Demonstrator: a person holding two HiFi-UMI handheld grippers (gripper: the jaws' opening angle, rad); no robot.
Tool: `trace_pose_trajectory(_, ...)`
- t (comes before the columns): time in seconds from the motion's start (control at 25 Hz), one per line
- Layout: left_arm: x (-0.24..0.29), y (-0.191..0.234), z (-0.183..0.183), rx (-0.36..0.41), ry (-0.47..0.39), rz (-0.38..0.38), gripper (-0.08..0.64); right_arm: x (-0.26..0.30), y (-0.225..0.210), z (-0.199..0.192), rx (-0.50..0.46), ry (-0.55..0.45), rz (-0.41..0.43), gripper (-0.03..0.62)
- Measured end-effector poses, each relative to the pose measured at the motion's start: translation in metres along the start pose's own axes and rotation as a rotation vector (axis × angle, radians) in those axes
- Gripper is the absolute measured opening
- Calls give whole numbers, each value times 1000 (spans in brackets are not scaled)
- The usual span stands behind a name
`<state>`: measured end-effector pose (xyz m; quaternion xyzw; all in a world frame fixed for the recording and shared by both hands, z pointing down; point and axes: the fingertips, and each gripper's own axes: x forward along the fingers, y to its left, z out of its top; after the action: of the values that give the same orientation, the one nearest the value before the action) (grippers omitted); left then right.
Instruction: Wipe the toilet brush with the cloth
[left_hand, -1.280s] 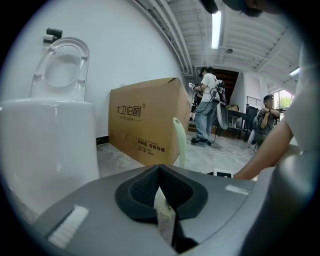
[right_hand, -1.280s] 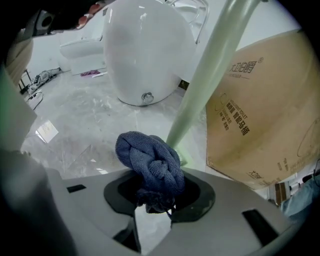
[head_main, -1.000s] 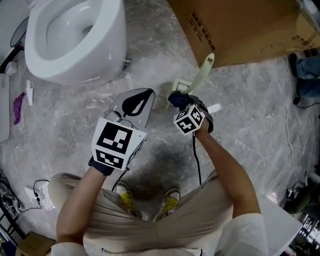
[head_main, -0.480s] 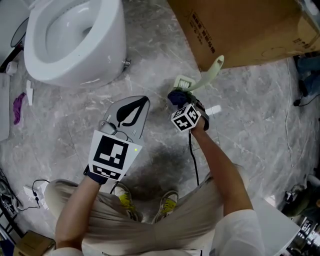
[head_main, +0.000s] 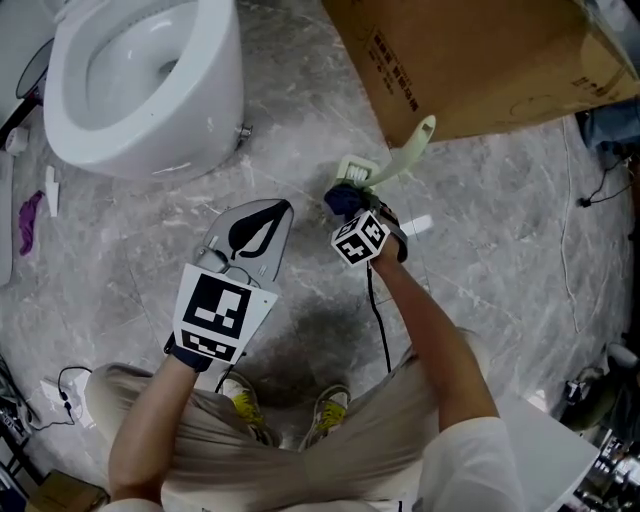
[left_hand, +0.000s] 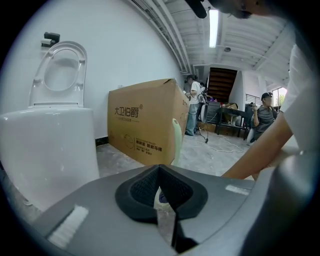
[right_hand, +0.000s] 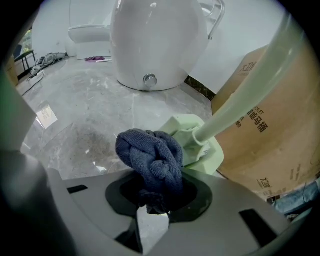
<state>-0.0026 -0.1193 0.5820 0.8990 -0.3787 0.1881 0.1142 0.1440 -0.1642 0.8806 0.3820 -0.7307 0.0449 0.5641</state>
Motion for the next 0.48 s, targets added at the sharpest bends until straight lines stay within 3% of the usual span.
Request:
trace_pose_trajectory(0.12, -1, 0, -7, -5, 9, 1, 0, -5, 5, 4, -14, 38, 33, 107)
trace_pose_trajectory(0.28, 4, 1, -21, -62, 37, -3, 0, -26, 3, 27, 23, -32, 25, 107)
trace_pose_trajectory(0.48, -3, -3, -17, -81, 15, -18, 0, -29, -6, 25, 101, -54, 8, 110)
